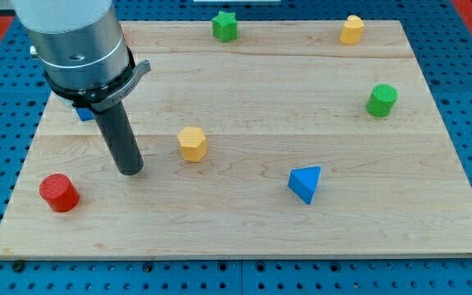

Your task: Touch the bottom right side of the yellow hexagon

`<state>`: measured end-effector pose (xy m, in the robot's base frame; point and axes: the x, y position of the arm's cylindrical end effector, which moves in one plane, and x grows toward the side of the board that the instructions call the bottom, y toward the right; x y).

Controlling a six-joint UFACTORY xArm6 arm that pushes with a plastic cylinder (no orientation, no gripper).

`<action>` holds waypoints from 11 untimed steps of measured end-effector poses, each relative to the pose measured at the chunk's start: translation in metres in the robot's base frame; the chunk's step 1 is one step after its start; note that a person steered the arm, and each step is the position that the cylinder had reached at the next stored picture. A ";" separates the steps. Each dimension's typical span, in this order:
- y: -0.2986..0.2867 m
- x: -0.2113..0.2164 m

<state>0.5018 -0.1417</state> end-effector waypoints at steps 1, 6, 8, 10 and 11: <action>0.000 -0.002; 0.112 -0.022; 0.153 -0.041; 0.153 -0.057; 0.153 -0.061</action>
